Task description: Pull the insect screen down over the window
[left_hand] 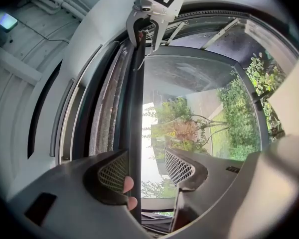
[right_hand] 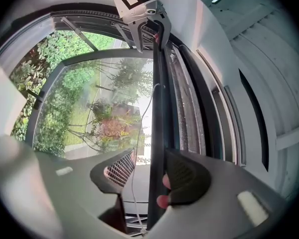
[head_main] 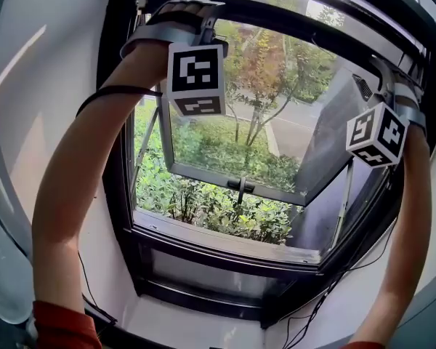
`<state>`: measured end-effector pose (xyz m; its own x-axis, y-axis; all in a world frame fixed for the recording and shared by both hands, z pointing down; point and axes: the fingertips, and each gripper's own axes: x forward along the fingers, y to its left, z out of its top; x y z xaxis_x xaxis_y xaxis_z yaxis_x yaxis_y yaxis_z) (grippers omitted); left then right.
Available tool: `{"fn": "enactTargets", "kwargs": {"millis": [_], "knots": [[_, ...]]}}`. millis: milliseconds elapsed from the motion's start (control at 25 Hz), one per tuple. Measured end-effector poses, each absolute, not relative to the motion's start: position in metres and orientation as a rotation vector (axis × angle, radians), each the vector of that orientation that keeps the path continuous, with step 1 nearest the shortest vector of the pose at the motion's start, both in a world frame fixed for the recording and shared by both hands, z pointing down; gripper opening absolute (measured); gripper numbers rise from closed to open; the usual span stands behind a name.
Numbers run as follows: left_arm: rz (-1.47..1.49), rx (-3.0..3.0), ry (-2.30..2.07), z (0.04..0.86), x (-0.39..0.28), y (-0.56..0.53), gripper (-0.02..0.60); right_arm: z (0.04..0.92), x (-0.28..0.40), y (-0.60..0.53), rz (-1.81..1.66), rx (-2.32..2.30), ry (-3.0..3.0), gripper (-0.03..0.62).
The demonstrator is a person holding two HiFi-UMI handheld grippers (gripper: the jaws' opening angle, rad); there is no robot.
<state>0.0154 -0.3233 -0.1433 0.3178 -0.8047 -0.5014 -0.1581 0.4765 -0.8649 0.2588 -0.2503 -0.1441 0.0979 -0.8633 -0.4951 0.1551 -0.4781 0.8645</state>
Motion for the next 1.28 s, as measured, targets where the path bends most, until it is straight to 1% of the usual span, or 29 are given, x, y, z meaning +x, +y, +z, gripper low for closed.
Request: {"fn": "enactTargets", "kwargs": {"millis": [600, 1280], "knots": [[-0.565, -1.063, 1.153, -0.085, 0.015, -0.320, 0.235, -0.087, 0.257, -0.247, -1.545, 1.500, -0.777, 0.204], [-0.545, -1.138, 1.119, -0.020, 0.014, -0.315, 0.233, -0.021, 0.255, -0.245, -1.451, 1.470, -0.812, 0.204]]}}
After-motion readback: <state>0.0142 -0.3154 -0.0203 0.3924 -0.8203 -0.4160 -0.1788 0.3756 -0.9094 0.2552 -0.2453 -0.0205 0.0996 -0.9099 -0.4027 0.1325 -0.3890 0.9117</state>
